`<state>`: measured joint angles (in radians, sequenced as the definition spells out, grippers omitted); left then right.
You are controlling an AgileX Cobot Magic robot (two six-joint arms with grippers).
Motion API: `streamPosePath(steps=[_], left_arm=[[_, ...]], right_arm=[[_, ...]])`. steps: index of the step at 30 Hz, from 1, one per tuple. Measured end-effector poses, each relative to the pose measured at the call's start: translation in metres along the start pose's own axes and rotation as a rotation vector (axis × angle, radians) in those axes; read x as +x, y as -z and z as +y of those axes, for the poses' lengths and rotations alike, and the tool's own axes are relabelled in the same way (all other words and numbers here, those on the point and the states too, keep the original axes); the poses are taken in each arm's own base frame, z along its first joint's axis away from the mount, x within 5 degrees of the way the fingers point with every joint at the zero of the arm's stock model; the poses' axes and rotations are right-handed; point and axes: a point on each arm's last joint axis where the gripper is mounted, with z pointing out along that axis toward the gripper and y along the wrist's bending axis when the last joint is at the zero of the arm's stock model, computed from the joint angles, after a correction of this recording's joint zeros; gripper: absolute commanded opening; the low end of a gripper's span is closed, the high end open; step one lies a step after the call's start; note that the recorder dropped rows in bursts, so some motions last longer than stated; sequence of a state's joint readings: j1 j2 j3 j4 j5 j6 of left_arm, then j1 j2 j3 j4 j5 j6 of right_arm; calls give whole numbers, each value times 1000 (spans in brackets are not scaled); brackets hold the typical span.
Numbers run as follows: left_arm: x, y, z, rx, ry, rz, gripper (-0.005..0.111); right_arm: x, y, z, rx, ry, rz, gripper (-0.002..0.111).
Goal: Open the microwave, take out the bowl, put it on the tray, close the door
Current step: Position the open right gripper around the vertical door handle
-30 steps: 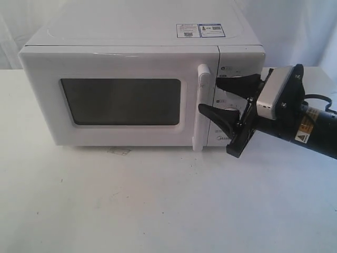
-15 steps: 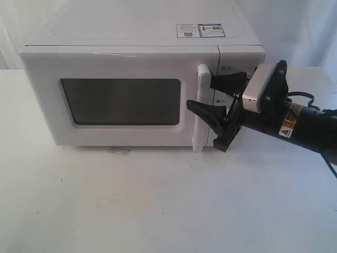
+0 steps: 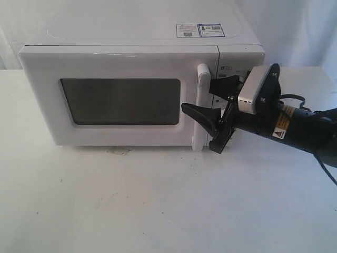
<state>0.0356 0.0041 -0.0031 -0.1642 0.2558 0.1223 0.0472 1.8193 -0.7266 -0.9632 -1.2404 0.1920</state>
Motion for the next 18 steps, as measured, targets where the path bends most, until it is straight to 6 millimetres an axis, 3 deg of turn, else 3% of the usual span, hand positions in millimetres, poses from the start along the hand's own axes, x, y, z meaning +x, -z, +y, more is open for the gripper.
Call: streamPosePath(steps=[13,17,18], left_arm=[[0,0,0,0,0,0,0],[0,0,0,0,0,0,0],[0,0,0,0,0,0,0]], right_arm=[[-2,-8,1,-3,-35,-21,58],[-3,-9,1,10,-45,-26,39],[-3,-9,1,10,-45,-26,30]])
